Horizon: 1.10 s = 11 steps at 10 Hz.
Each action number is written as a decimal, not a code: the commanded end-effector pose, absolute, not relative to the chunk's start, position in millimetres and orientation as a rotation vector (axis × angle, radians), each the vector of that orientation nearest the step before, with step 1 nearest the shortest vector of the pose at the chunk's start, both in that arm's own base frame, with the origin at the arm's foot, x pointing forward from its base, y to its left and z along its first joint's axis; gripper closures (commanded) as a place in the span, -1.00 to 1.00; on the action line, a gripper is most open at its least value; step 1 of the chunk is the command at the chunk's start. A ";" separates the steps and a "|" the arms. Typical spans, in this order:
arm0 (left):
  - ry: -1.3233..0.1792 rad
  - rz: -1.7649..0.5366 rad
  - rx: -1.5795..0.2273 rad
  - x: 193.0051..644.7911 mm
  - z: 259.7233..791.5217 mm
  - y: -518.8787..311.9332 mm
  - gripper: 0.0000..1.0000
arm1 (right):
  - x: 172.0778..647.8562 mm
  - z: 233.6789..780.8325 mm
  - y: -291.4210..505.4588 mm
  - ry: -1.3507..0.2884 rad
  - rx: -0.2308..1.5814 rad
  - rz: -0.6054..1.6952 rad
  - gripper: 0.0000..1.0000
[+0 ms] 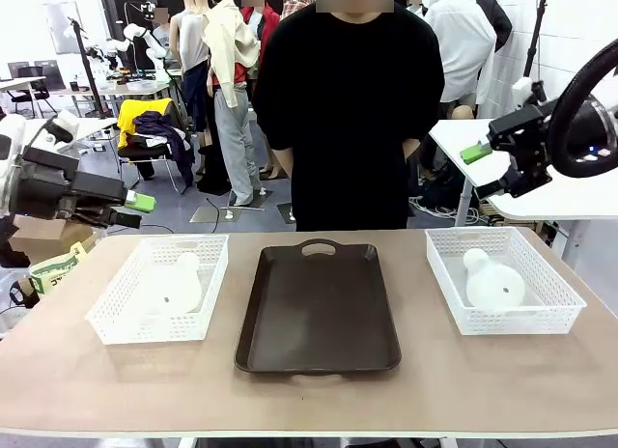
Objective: Prepare the laboratory tools.
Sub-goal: Pick up the Big flask that the person points to.
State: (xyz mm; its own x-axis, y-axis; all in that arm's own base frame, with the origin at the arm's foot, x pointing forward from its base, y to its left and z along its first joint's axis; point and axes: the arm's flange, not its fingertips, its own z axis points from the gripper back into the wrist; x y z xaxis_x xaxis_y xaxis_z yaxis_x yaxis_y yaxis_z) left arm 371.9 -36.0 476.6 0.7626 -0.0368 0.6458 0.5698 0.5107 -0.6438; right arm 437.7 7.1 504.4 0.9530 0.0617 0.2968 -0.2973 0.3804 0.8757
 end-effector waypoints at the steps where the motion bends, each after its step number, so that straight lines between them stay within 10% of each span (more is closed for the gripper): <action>1: -0.554 -0.381 -1.161 395.8 460.9 -30.7 -1.00 | 456.1 477.5 -0.1 -0.184 1.308 0.181 -1.00; 11: -0.430 -0.291 -1.373 413.8 445.9 -12.7 -1.00 | 478.3 447.1 -8.3 -0.104 1.360 0.086 -1.00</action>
State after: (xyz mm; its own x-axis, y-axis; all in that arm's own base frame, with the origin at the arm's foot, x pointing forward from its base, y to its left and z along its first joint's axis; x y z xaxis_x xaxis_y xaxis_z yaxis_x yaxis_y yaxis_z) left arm 420.8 -13.3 439.0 0.8836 0.0453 0.4660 0.4490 0.1999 -0.8709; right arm 471.9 -10.2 441.4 0.9888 0.0089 0.1491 -0.1471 0.2299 0.9620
